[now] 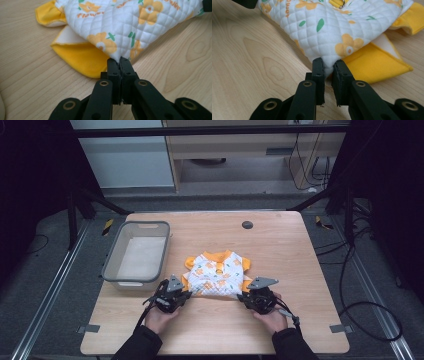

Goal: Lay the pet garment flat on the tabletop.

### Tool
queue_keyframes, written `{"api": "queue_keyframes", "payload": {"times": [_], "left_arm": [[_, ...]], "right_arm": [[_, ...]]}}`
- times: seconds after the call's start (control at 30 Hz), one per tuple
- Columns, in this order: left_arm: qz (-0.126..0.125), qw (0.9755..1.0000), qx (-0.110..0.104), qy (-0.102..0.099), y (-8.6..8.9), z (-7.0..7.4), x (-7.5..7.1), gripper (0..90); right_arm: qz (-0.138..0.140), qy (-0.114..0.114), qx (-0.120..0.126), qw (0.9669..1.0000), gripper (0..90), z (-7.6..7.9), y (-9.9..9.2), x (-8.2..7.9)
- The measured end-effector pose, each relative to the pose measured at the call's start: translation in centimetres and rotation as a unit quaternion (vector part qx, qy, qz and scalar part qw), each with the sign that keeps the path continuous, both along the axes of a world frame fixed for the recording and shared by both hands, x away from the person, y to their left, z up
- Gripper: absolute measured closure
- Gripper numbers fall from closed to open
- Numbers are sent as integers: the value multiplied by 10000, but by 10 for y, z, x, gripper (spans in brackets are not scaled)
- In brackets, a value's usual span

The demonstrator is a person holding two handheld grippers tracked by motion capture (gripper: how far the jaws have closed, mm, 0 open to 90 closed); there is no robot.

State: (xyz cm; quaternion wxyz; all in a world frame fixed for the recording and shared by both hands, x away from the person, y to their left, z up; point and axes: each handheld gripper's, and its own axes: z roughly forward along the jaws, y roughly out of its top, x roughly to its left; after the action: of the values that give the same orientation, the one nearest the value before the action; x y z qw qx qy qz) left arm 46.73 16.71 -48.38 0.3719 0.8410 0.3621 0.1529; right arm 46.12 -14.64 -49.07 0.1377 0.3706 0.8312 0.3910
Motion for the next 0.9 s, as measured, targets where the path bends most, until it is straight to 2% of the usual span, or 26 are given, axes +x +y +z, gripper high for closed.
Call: {"api": "queue_keyframes", "payload": {"times": [0.1, 0.23, 0.37, 0.47, 0.53, 0.63, 0.7, 0.77, 0.83, 0.9], "left_arm": [[-53, 9998, -205, -41, 4, 10, -6, 885], [-178, 9990, -401, -104, 8, 26, -21, 885], [-316, 9974, -577, -282, 11, 46, -36, 886], [-330, 9966, -675, -339, 13, 58, -40, 885], [-267, 9969, -670, -329, 12, 63, -34, 885], [-91, 9978, -628, -196, 7, 61, -18, 884], [48, 9983, -564, -138, 4, 56, -6, 880], [217, 9988, -435, -112, -1, 46, 10, 870], [350, 9986, -380, -76, -5, 36, 20, 849], [418, 9985, -344, -48, -6, 28, 26, 834]], "right_arm": [[32, -6, 221, 9998, 839, 9, -5, -4], [176, -123, 500, 9985, 844, 23, -13, -16], [307, -173, 769, 9964, 857, 38, -19, -28], [368, -219, 925, 9948, 859, 51, -21, -30], [310, -215, 1000, 9943, 858, 58, -22, -26], [46, -30, 1001, 9950, 855, 58, -20, -8], [-142, 171, 946, 9953, 849, 52, -18, 8], [-397, 336, 860, 9949, 822, 39, -14, 27], [-565, 338, 666, 9956, 805, 26, -11, 40], [-684, 339, 540, 9956, 782, 16, -7, 46]]}}
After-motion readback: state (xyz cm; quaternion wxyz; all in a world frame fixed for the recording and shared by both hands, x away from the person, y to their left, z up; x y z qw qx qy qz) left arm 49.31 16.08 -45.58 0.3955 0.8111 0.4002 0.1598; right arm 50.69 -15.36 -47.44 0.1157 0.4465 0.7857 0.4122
